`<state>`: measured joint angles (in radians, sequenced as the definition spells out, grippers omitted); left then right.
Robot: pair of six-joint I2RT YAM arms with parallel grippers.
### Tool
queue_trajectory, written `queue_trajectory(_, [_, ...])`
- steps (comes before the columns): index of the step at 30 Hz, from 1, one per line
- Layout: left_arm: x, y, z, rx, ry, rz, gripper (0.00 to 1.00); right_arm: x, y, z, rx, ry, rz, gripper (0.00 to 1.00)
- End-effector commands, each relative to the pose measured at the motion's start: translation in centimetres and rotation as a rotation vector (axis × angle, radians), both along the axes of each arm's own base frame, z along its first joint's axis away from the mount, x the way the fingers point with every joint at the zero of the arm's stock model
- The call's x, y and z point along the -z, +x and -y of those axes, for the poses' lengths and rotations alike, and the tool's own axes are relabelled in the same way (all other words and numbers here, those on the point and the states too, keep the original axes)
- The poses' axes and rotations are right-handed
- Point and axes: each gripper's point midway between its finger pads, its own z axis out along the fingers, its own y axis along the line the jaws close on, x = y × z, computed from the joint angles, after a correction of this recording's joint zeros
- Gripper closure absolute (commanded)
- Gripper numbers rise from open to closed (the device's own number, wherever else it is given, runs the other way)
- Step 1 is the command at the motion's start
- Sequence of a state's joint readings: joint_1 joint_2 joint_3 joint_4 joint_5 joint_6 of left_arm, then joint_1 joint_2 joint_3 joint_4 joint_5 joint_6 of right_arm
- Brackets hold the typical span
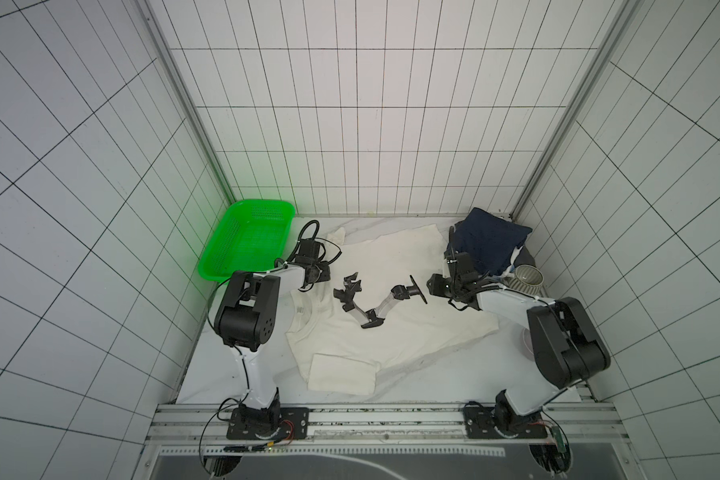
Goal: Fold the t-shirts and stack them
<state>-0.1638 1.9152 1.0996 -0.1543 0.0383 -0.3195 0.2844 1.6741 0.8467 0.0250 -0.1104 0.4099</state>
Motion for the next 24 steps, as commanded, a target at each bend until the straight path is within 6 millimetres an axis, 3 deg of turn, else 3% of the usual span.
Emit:
queue_trajectory(1, [1.7,-1.9,-2.0,-0.079,-0.073,-0.09,0.54,-1.3,2.6,0.6,0.04,0.01,0.057,0.59])
queue_trajectory(7, [1.1,-2.7,-5.2,-0.163,-0.098,-0.09,0.57,2.2,-0.5,2.0,0.109,0.017,-0.053,0.61])
queue_trajectory(11, [1.1,-3.3,-7.2,-0.212,-0.118,-0.097,0.58,3.9,-4.5,3.3,0.183,0.023,-0.128,0.65])
queue_trajectory(14, [0.1,-3.3,-7.7,-0.226,-0.13,-0.073,0.59,4.3,-7.1,3.9,0.216,0.043,-0.143,0.65])
queue_trajectory(18, [-3.2,-2.3,-5.1,-0.143,-0.143,0.012,0.57,2.7,-8.5,3.0,0.2,0.082,-0.101,0.66])
queue_trajectory(21, [-5.6,-0.9,-2.7,-0.09,-0.083,0.065,0.49,0.4,-8.0,1.7,0.154,0.116,-0.06,0.66])
queue_trajectory(24, [-6.3,1.5,0.9,-0.01,-0.108,0.081,0.48,-1.4,-6.9,1.5,0.143,0.103,-0.01,0.65])
